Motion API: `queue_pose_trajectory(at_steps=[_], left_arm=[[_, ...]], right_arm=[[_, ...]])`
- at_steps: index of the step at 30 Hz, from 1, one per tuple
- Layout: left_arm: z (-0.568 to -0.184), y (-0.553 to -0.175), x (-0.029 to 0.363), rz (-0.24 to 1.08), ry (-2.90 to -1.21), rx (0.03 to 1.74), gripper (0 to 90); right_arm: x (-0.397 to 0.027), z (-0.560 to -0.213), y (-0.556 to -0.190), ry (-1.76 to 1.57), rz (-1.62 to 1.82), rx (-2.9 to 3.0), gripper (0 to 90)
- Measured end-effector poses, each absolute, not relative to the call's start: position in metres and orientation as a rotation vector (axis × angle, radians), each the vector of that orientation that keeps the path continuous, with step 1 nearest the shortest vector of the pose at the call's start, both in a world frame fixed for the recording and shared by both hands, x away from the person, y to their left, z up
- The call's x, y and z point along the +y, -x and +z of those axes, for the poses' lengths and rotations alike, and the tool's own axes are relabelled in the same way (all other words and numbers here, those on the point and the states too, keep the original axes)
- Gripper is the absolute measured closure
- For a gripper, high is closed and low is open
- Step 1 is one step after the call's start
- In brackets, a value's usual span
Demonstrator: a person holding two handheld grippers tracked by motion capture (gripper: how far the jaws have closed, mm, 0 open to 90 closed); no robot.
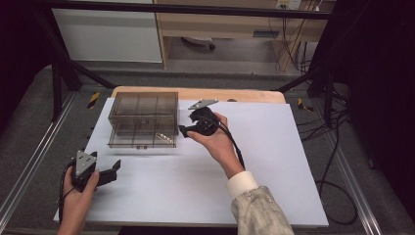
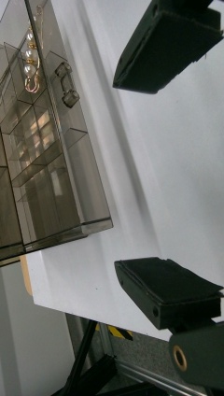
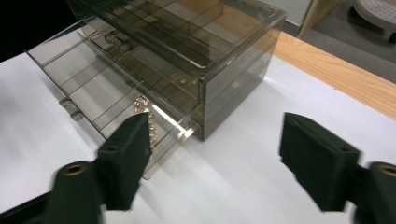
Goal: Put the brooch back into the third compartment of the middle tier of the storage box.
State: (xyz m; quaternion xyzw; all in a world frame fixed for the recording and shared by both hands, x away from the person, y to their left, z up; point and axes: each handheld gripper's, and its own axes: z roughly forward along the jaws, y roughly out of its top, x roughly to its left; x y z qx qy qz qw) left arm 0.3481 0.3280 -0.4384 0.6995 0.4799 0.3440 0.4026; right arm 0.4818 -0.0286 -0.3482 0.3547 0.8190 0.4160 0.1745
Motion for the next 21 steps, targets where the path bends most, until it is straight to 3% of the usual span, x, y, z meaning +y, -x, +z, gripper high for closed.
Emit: queue_pose_trajectory(at_steps=[5, 9, 21], left_arm=[[-0.438, -0.348, 0.328, 0.870, -1.764, 1.214, 10.5], [-0.439, -0.348, 0.328, 0.868, -1.765, 1.213, 10.5], [-0.439, -0.349, 0.330, 0.870, -1.761, 1.221, 10.5]], right_arm=[[-0.039, -0.342, -0.482, -1.034, 1.190, 2.300, 10.5], [-0.050, -0.338, -0.482, -1.024, 1.182, 2.265, 5.7], [-0.079, -0.330, -0.485, -1.060, 1.187, 2.228, 5.3]])
